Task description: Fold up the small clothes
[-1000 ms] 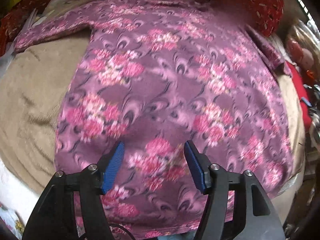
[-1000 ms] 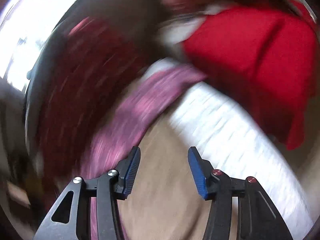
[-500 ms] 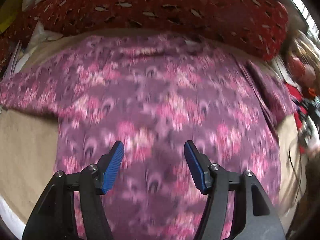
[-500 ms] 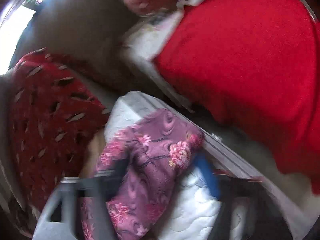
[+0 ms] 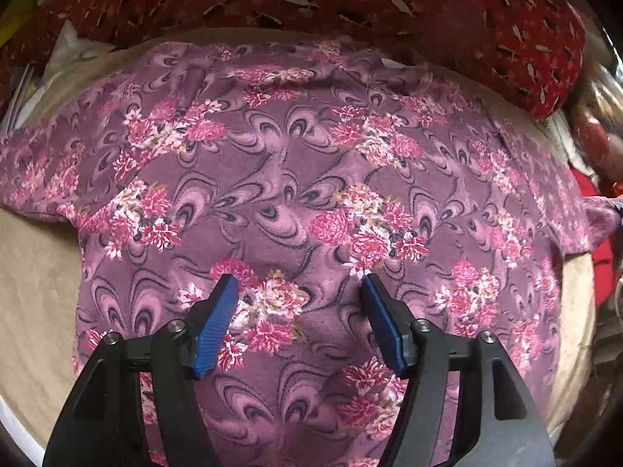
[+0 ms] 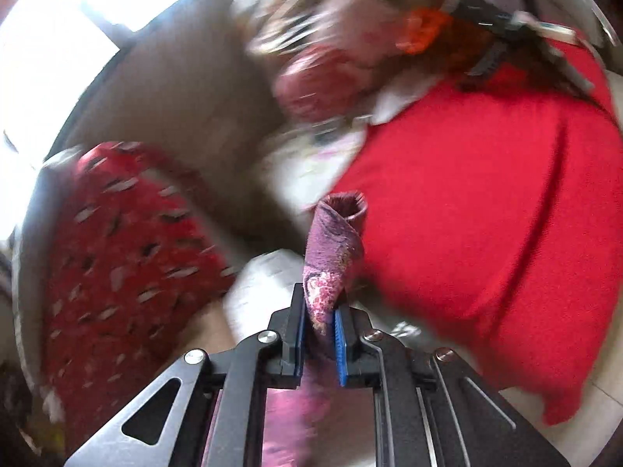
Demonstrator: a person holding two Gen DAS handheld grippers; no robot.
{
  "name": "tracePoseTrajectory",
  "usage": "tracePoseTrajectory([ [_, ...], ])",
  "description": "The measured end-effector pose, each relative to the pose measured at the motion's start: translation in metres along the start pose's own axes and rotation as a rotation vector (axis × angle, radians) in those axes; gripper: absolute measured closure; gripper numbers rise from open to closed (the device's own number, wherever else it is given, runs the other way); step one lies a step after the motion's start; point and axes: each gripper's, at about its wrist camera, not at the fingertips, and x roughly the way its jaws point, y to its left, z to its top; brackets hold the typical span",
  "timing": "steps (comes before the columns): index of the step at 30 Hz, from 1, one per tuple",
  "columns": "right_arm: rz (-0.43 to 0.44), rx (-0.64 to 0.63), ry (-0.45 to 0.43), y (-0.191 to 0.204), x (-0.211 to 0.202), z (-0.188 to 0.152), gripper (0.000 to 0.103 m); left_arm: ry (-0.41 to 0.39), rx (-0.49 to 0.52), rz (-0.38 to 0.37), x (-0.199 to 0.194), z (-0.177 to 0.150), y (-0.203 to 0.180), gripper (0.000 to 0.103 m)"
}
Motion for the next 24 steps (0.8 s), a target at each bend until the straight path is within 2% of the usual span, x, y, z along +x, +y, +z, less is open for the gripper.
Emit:
tracePoseTrajectory([
  [5,0.149,-0.091,0.121,0.086,0.019,-0.047,0.091,0.017,-0.049,-0.081,-0.008,0.0,0.017,0.038],
  [11,0.274,-0.22,0.287,0.193,0.043,-0.136,0.091,0.001,-0.043,-0.142,-0.033,-0.009,0.037,0.038],
  [18,0.347,-0.334,0.442,0.291,0.058,-0.25,0.091,-0.015,-0.054,-0.171,-0.047,-0.012,0.069,0.038],
  [21,0.37,-0.367,0.489,0.32,0.064,-0.29,0.091,-0.025,-0.075,-0.177,-0.051,-0.012,0.086,0.038],
  [24,0.376,-0.396,0.547,0.344,0.07,-0.334,0.082,-0.021,-0.102,-0.19,-0.054,-0.015,0.099,0.038],
])
